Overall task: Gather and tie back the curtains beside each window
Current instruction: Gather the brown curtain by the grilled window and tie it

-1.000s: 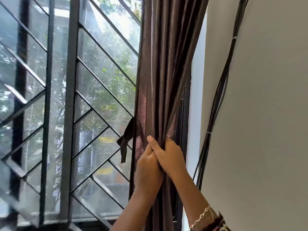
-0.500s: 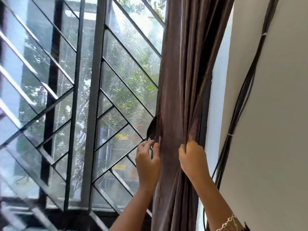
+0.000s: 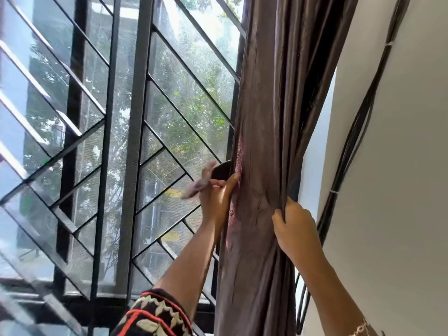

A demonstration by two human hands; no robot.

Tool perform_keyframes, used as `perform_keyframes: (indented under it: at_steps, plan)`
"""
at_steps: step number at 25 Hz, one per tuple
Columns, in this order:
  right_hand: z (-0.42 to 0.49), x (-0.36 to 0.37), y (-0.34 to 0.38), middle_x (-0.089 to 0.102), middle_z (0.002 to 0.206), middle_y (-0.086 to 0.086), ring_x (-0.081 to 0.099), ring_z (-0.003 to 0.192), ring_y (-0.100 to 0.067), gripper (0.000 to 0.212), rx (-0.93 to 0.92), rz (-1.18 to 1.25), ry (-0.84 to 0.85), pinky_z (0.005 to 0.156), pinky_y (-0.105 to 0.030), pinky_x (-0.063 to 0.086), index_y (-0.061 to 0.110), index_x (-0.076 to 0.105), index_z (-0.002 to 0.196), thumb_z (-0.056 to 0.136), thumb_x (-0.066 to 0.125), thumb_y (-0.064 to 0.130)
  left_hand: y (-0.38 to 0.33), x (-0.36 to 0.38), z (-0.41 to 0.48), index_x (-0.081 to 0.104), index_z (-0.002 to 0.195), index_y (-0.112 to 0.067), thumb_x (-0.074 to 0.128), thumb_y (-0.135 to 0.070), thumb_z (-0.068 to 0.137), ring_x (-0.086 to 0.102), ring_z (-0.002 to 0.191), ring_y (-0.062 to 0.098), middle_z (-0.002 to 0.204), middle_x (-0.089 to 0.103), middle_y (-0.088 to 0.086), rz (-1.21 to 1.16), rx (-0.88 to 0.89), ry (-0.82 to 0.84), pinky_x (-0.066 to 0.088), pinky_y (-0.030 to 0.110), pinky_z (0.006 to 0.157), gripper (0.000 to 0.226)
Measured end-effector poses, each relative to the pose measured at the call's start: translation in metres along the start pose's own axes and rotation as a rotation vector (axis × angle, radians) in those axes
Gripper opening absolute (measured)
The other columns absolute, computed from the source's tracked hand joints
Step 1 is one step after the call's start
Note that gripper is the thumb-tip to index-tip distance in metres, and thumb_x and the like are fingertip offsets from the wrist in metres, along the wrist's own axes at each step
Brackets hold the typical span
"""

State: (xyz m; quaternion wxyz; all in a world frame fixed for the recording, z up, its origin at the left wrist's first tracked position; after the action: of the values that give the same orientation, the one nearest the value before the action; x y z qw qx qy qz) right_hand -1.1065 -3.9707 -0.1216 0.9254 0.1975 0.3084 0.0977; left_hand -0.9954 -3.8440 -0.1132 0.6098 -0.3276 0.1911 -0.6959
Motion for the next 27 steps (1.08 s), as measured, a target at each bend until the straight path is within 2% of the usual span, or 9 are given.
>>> perform_keyframes:
  at_steps: [3, 7, 10, 13, 16, 19, 23, 25, 27]
  plan:
    - [0.0, 0.006, 0.004, 0.064, 0.09, -0.018, 0.061, 0.084, -0.034, 0.023, -0.009, -0.093, 0.008, 0.076, -0.038, 0.048, 0.0, 0.056, 0.104, 0.094, 0.04, 0.013, -0.007, 0.009, -0.005, 0.051, 0.095, -0.023, 0.049, -0.015, 0.094, 0.06, 0.07, 0.002, 0.087, 0.057, 0.001, -0.225, -0.082, 0.106, 0.05, 0.02, 0.069, 0.009]
    - [-0.001, 0.016, 0.012, 0.066, 0.096, -0.013, 0.063, 0.09, -0.033, 0.026, -0.004, -0.216, 0.009, 0.077, -0.037, 0.049, 0.005, 0.049, 0.117, 0.094, 0.04, 0.01, 0.007, 0.011, -0.022, 0.048, 0.097, -0.039, 0.048, -0.041, 0.091, 0.05, 0.101, -0.007, 0.105, 0.049, -0.021, -0.189, -0.159, 0.157, 0.036, 0.021, 0.101, 0.006]
    - [0.0, 0.024, 0.018, 0.063, 0.11, -0.01, 0.064, 0.096, -0.029, 0.048, -0.024, -0.326, -0.036, 0.077, -0.035, 0.049, 0.006, 0.028, 0.141, 0.093, 0.035, 0.006, 0.009, 0.027, -0.03, 0.065, 0.103, -0.015, 0.033, -0.056, 0.088, 0.062, 0.1, 0.017, 0.106, 0.067, 0.009, -0.538, -0.429, 0.27, 0.046, 0.031, 0.095, 0.054]
    - [0.001, 0.035, 0.025, 0.05, 0.131, -0.015, 0.061, 0.104, -0.028, 0.051, -0.046, -0.387, -0.053, 0.08, -0.035, 0.049, 0.005, 0.013, 0.146, 0.097, 0.027, 0.01, 0.001, 0.041, -0.038, 0.065, 0.107, -0.012, 0.033, -0.06, 0.083, 0.066, 0.095, 0.017, 0.109, 0.068, 0.012, -0.588, -0.48, 0.357, 0.053, 0.026, 0.086, 0.063]
    - [0.002, 0.044, 0.025, 0.036, 0.144, -0.016, 0.048, 0.12, -0.027, 0.048, -0.054, -0.341, -0.013, 0.091, -0.034, 0.044, 0.006, 0.015, 0.145, 0.099, 0.026, 0.015, 0.002, 0.047, -0.044, 0.069, 0.096, -0.015, 0.057, -0.052, 0.07, 0.067, 0.088, 0.011, 0.094, 0.072, 0.0, -0.62, -0.439, 0.391, 0.053, 0.025, 0.085, 0.046]
    - [0.001, 0.051, 0.022, 0.034, 0.146, -0.009, 0.04, 0.124, -0.022, 0.049, -0.138, -0.296, 0.032, 0.1, -0.029, 0.036, 0.011, 0.024, 0.144, 0.096, 0.032, 0.014, 0.002, 0.047, -0.039, 0.069, 0.081, -0.015, 0.063, -0.026, 0.084, 0.065, 0.077, 0.012, 0.077, 0.071, -0.004, -0.449, -0.384, 0.338, 0.051, 0.032, 0.082, 0.014]
    - [-0.004, 0.053, 0.006, 0.027, 0.151, -0.007, 0.03, 0.134, -0.023, 0.061, -0.27, 0.162, 0.132, 0.111, -0.029, 0.021, 0.022, 0.03, 0.143, 0.086, 0.048, 0.013, 0.01, 0.038, -0.026, 0.064, 0.092, -0.008, 0.047, -0.02, 0.095, 0.061, 0.096, 0.023, 0.095, 0.067, 0.009, -0.382, -0.424, 0.15, 0.045, 0.038, 0.098, 0.021]
    - [0.003, 0.041, -0.006, 0.045, 0.139, -0.005, 0.039, 0.13, -0.02, 0.044, -0.247, 0.526, 0.077, 0.111, -0.035, 0.028, 0.026, 0.049, 0.127, 0.087, 0.059, 0.012, 0.015, 0.034, -0.022, 0.061, 0.109, -0.001, 0.044, -0.022, 0.096, 0.06, 0.108, 0.026, 0.114, 0.064, 0.015, -0.356, -0.388, 0.172, 0.043, 0.038, 0.101, 0.03]
    - [0.023, 0.033, -0.025, 0.051, 0.128, -0.003, 0.045, 0.124, -0.02, 0.031, -0.178, 0.613, -0.068, 0.106, -0.038, 0.036, 0.021, 0.059, 0.117, 0.087, 0.062, 0.013, 0.016, 0.033, -0.02, 0.058, 0.116, -0.001, 0.043, -0.022, 0.096, 0.06, 0.11, 0.026, 0.118, 0.063, 0.017, -0.365, -0.366, 0.207, 0.044, 0.038, 0.101, 0.033]
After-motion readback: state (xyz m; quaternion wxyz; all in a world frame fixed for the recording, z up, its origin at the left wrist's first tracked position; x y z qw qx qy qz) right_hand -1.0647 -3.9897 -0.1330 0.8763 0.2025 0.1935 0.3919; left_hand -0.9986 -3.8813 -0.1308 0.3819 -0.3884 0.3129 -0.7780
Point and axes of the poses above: each hand's wrist, its own z-axis towards the middle knuckle, its own x-axis out of the palm, y = z × x, the point moved 5 cm from there along z, towards the middle knuckle
